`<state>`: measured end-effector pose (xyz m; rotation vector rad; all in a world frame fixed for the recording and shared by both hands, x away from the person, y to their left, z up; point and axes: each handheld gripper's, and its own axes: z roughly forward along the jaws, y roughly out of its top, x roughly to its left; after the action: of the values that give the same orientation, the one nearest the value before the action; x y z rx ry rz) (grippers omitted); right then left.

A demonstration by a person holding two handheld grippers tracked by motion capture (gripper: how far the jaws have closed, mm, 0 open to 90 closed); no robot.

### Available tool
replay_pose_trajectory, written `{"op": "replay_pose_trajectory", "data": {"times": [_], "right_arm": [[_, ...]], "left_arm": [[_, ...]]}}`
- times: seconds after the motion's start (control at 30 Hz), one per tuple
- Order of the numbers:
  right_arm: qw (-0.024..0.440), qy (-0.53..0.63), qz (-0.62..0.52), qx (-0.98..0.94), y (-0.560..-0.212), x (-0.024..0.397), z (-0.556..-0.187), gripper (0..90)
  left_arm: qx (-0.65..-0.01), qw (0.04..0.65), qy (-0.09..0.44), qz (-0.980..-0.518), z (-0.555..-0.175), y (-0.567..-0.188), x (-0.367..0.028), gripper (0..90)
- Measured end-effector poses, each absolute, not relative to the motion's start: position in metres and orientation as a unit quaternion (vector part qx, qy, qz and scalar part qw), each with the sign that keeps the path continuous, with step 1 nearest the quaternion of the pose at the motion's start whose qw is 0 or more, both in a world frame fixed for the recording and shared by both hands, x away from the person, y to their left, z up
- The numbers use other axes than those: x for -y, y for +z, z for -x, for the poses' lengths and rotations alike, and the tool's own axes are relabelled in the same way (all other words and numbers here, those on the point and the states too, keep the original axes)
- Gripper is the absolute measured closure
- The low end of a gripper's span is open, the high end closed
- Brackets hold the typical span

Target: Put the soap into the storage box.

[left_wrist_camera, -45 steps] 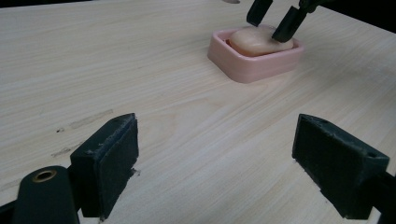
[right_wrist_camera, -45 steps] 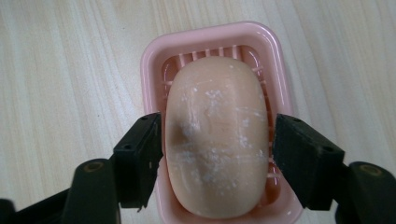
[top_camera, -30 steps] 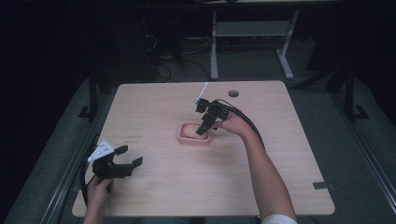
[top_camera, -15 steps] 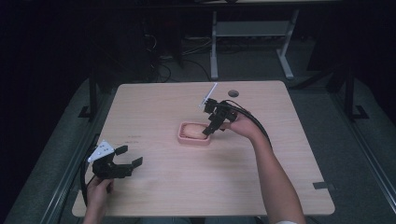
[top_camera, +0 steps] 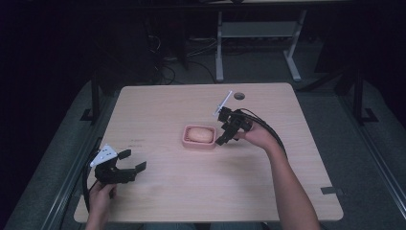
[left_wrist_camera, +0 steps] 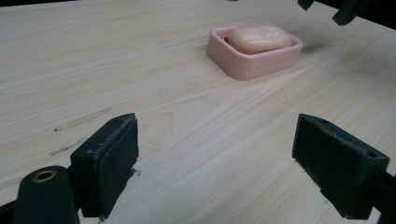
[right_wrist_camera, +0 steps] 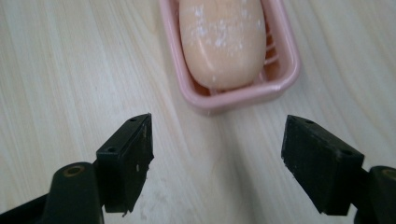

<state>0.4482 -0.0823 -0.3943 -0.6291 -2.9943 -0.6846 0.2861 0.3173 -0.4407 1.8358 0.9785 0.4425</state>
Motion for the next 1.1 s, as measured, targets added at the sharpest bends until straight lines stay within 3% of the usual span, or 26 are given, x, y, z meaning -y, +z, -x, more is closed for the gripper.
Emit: {"op": "replay_pose_trajectory", "data": {"times": [1.1], "right_arm": [[-0.007,-0.234,0.226,0.946,-0.406,0.127,-0.42,24.5]], "left_arm": [[-0.399,0.482,0.181,-0.759,-0.286,-0.442,-0.315,14.3]]}}
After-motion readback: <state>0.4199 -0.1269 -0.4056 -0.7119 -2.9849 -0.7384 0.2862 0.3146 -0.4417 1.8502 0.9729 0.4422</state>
